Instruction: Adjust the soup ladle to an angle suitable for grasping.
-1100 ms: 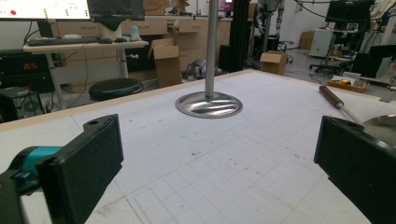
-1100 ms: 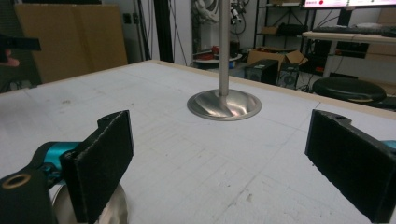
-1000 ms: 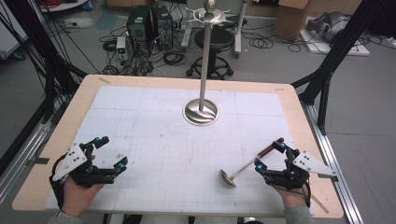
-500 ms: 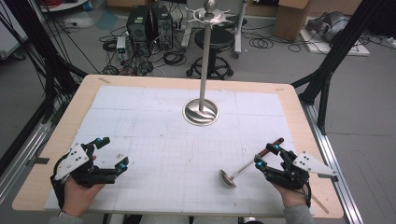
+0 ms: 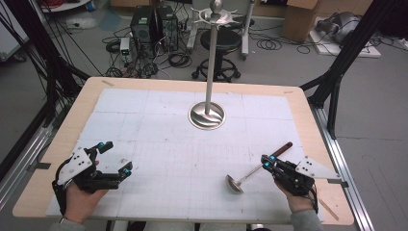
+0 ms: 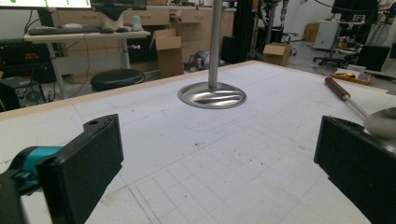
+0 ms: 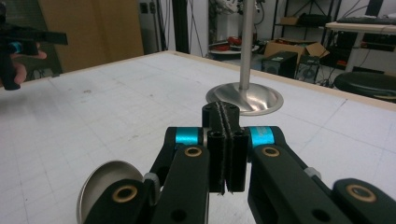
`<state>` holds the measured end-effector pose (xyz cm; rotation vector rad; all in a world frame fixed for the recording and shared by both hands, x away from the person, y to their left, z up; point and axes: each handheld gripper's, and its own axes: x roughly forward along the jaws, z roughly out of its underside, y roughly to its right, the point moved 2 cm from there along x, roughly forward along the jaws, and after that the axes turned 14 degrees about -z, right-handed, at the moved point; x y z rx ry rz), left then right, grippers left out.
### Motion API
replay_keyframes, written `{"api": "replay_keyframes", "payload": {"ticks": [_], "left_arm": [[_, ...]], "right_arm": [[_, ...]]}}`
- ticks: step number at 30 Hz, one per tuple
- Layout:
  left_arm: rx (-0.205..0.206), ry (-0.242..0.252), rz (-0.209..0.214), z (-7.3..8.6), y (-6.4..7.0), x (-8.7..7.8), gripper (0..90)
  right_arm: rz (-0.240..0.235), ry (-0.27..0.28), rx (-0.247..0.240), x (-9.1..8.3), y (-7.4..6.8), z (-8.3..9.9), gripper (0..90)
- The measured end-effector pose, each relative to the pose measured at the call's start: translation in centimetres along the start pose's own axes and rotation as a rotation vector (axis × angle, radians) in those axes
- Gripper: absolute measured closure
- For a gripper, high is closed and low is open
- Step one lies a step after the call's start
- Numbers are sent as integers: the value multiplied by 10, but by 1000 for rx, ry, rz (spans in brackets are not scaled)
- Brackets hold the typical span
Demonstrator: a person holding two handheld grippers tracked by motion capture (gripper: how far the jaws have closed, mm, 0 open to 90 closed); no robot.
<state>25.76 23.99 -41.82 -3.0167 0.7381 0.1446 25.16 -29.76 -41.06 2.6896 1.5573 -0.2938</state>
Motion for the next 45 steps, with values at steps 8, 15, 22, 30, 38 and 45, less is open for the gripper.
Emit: {"api": "replay_keyframes", "payload": {"ticks": [8, 15, 22, 30, 38, 45], "left_arm": [[0, -2, -5, 0, -1, 0, 18], [-1, -5, -5, 1, -1, 0, 18], [6, -13, -7, 2, -1, -1, 18], [9, -20, -9, 3, 0, -1, 18], [11, -20, -12, 3, 0, -2, 18], [16, -23, -12, 3, 0, -2, 18]], "right_arm": [[-38, -97, 3, 15, 2, 5, 900], [-66, -195, 0, 32, 3, 12, 900], [-97, -270, 26, 45, 5, 21, 900], [-114, -366, 62, 58, 8, 33, 900], [-118, -413, 72, 64, 11, 38, 900], [-103, -441, 83, 67, 13, 38, 900]]}}
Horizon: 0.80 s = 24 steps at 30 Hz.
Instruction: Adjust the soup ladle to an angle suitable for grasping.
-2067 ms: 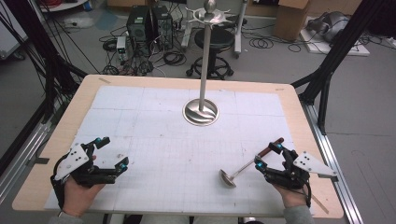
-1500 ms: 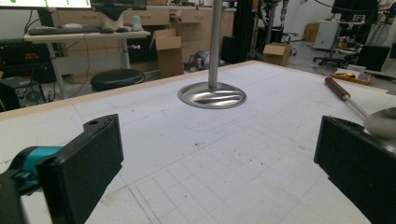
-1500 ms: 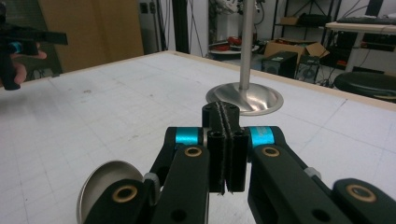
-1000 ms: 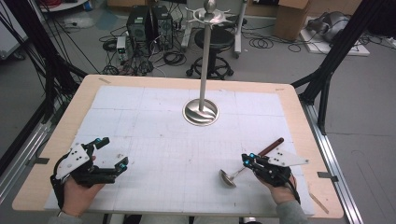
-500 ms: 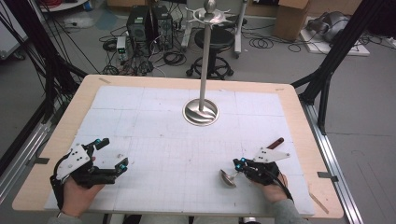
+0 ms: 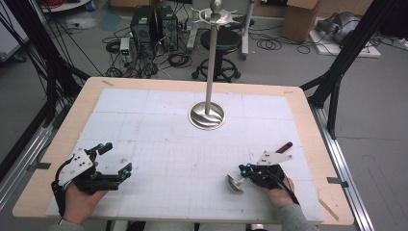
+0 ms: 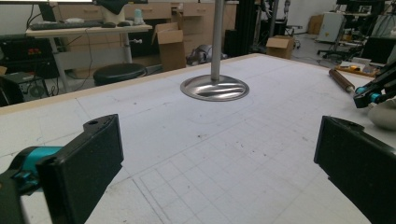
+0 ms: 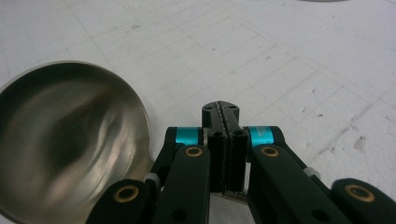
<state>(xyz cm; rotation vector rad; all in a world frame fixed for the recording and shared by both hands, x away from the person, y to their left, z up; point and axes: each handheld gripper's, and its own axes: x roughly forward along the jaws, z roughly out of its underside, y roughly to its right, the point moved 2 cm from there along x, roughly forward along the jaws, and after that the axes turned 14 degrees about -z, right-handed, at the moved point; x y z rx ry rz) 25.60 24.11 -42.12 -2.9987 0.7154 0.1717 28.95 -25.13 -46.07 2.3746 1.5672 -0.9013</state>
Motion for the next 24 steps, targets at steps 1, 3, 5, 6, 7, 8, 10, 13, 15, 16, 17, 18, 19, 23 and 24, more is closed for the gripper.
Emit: {"api": "replay_keyframes", "payload": {"ticks": [1, 3, 5, 6, 7, 8, 10, 13, 15, 16, 17, 18, 19, 23, 24], "left_arm": [[0, 0, 0, 0, 0, 0, 18], [-1, -2, -2, 0, 0, 0, 18], [1, -2, -1, 0, 0, 0, 18], [1, -2, -1, 0, 0, 0, 18], [1, -1, -1, 0, 0, 0, 18], [1, -1, -1, 0, 0, 0, 18], [2, -1, -1, 0, 0, 0, 18], [2, -4, -1, 0, 0, 0, 18], [3, -5, -2, 0, 0, 0, 18], [4, -8, -2, 1, 0, 0, 18], [7, -7, 0, 1, 0, 0, 18], [7, -7, 0, 1, 0, 0, 18], [7, -8, -1, 1, 0, 0, 18], [5, -7, -1, 1, 1, 0, 18], [3, -8, -1, 1, 1, 0, 18]], "right_arm": [[2, -19, 5, 2, 0, 0, 900], [5, -43, -1, 4, 0, -1, 900], [10, -65, 2, 6, 0, -1, 900], [10, -65, 2, 6, 0, -1, 900], [10, -69, 1, 7, -1, -2, 900], [10, -69, 1, 7, -1, -2, 900], [13, -70, 2, 7, -1, -2, 900], [26, -76, 10, 7, -3, -1, 900], [25, -78, 19, 6, -3, -1, 900], [22, -80, 18, 5, -4, 0, 900], [19, -85, 24, 4, -5, 0, 900], [19, -85, 24, 4, -5, 0, 900], [17, -89, 18, 3, -7, 1, 900], [-2, -95, 23, 0, -9, 3, 900], [0, -95, 14, -1, -9, 4, 900]]}}
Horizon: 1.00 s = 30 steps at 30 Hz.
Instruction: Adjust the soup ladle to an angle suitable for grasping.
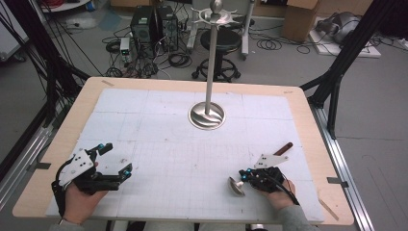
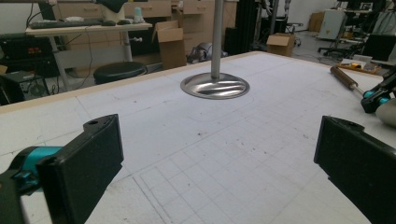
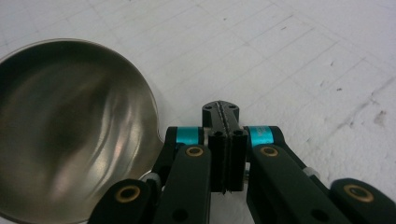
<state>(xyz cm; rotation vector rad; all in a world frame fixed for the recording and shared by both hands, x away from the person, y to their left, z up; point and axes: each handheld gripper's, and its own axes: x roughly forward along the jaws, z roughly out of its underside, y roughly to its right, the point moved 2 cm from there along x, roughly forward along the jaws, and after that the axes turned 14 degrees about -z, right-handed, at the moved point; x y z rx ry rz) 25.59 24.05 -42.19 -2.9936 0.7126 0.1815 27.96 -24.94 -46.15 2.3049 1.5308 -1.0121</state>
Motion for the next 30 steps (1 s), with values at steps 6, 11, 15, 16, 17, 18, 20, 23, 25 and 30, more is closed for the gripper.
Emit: {"api": "replay_keyframes", "payload": {"ticks": [6, 11, 15, 16, 17, 18, 20, 23, 25, 30], "left_arm": [[-2, 1, 3, 0, 0, 1, 18], [2, 0, 6, 0, 1, 2, 18], [1, 3, 7, -1, 1, 3, 18], [2, 3, 7, -1, 1, 3, 18], [2, 3, 7, -1, 1, 3, 18], [1, 3, 8, -1, 1, 3, 18], [1, 4, 11, -1, 1, 4, 18], [3, 2, 12, -1, 1, 4, 18], [2, 2, 11, -1, 2, 4, 18], [2, 2, 10, -1, 2, 5, 18]], "right_arm": [[-23, -13, -9, -6, -5, 5, 900], [-36, -28, -11, -12, -9, 11, 900], [-43, -31, -10, -15, -11, 13, 900], [-47, -32, -13, -17, -11, 15, 900], [-47, -32, -13, -17, -11, 15, 900], [-52, -34, -10, -18, -12, 16, 900], [-58, -33, -14, -20, -13, 17, 900], [-64, -36, -14, -24, -14, 21, 900], [-72, -36, -8, -27, -15, 24, 900], [-85, -34, -6, -32, -16, 29, 900]]}}
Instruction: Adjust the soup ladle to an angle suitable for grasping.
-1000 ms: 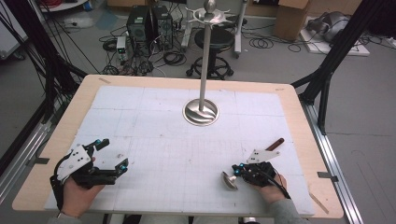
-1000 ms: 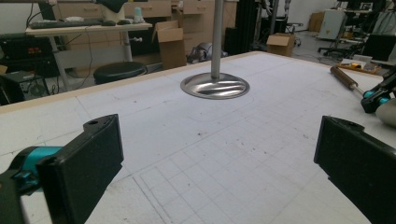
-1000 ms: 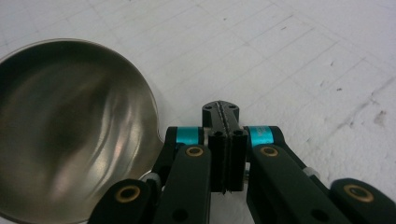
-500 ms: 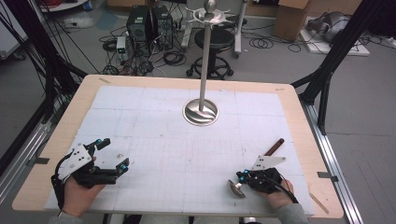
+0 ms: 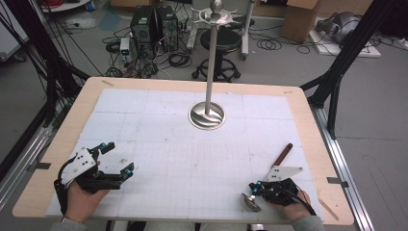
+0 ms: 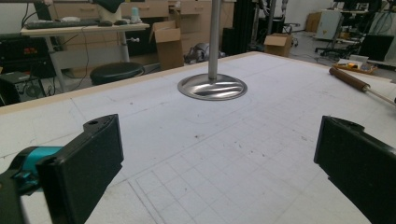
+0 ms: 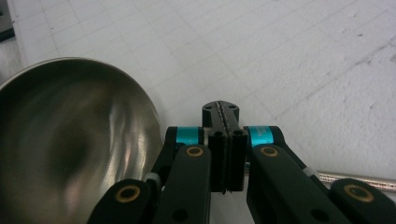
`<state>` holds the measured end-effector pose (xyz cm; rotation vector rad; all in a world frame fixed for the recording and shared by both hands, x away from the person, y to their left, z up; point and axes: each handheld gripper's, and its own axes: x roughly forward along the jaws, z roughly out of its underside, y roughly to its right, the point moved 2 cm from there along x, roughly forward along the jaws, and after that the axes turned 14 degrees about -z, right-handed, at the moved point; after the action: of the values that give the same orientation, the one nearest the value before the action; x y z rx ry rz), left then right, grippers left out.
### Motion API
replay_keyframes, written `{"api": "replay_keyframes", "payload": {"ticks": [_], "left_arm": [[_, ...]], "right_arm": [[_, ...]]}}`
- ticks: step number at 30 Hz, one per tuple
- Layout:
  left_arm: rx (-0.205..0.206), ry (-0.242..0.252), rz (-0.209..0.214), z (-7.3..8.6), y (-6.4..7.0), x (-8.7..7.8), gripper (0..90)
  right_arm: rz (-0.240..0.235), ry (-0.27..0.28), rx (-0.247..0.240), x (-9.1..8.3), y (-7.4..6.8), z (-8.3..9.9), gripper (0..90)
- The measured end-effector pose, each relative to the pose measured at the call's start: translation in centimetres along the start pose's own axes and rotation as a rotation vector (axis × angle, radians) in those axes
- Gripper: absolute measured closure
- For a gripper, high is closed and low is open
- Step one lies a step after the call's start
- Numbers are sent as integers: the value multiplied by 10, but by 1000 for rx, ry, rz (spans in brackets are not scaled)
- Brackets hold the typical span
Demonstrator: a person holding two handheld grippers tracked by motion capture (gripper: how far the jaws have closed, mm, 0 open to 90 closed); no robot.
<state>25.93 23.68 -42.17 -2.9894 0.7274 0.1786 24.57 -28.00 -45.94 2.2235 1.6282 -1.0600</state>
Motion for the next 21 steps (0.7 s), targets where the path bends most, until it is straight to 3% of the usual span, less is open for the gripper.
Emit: {"api": "replay_keyframes", "payload": {"ticks": [21], "left_arm": [[-1, -2, 8, 0, 1, 3, 18]], "right_arm": [[-50, 21, 16, -17, -1, 17, 900]]}}
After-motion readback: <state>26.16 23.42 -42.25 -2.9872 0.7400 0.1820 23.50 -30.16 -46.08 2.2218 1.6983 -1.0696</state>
